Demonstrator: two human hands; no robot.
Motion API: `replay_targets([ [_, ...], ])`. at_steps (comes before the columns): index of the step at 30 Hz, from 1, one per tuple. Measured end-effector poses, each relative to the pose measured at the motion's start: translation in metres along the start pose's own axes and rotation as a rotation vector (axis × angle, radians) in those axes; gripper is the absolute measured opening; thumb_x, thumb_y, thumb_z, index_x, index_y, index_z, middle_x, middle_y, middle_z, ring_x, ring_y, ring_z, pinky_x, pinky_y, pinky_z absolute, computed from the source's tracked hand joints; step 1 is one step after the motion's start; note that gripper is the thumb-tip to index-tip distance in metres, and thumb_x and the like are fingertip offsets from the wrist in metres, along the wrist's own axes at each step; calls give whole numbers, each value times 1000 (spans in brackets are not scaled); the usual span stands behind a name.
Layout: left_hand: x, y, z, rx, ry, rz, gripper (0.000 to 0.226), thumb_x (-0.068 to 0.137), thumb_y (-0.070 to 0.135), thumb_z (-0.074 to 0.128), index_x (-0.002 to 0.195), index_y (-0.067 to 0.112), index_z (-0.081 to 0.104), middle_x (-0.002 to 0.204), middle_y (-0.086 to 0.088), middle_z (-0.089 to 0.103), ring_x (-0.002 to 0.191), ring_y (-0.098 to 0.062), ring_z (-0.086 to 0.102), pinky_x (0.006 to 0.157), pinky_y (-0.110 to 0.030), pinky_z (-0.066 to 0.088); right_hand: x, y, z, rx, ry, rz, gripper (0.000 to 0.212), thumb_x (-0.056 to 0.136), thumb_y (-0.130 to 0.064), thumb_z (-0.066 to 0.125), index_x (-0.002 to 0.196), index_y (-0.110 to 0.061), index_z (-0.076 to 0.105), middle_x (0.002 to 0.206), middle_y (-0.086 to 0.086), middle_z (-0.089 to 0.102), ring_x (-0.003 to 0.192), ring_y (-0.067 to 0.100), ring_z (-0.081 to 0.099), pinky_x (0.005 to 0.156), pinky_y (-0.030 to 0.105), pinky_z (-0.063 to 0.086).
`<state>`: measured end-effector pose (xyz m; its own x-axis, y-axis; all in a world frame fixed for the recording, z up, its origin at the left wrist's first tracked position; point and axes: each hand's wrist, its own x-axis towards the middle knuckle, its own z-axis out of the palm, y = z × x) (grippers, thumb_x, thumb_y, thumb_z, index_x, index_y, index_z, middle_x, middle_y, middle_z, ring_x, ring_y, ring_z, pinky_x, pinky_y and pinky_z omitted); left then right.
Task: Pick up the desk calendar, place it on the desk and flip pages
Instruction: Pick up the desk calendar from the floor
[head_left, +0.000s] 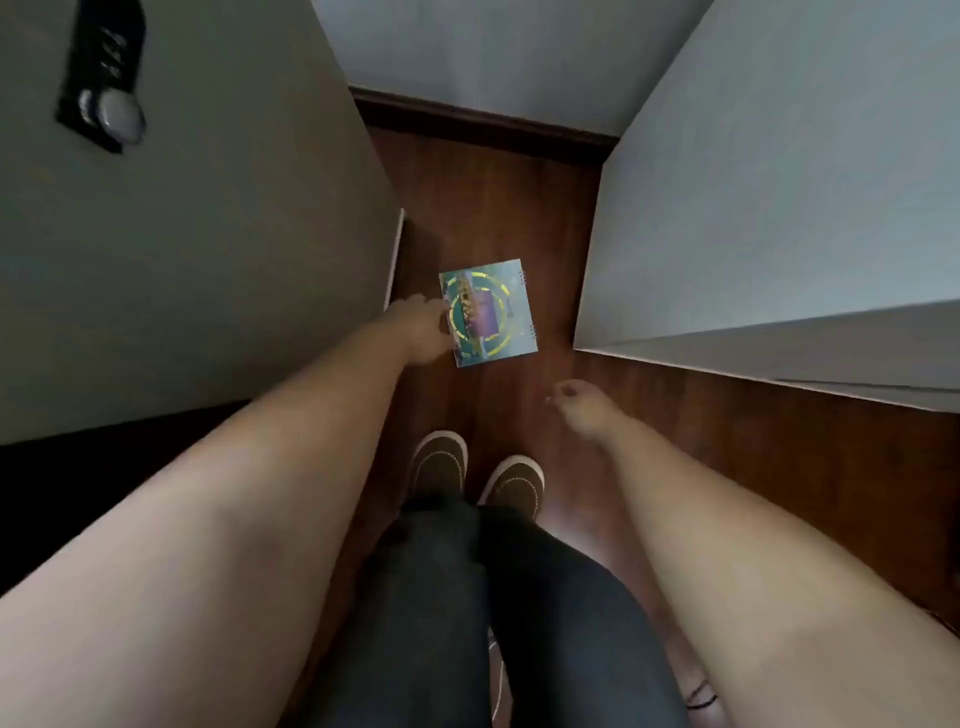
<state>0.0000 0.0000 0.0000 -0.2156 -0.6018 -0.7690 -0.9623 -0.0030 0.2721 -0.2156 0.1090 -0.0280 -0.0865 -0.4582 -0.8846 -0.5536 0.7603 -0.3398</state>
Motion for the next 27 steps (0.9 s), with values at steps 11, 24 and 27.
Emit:
replay_targets([
  [11,197,-45,61,14,20,-11,56,90,28,55,144,16,45,140,-21,46,129,-38,47,107,-37,39,188,35,39,385,98,127,27,89,-12,51,64,-21,54,60,-4,48,52,9,41,44,18,30],
  [24,331,-83,109,101,-29,-14,105,62,61,64,151,20,26,157,-11,32,141,-34,35,115,-45,31,281,76,102,722,-72,393,39,91,-32,50,126,-15,53,119,6,53,110,25,52,91,39,41],
  [27,327,-89,117,-72,-117,-21,60,76,43,70,127,14,60,131,-11,62,119,-31,59,100,-38,48,285,70,104,826,-40,426,45,89,-35,53,130,-15,51,119,4,53,105,21,50,84,36,42],
])
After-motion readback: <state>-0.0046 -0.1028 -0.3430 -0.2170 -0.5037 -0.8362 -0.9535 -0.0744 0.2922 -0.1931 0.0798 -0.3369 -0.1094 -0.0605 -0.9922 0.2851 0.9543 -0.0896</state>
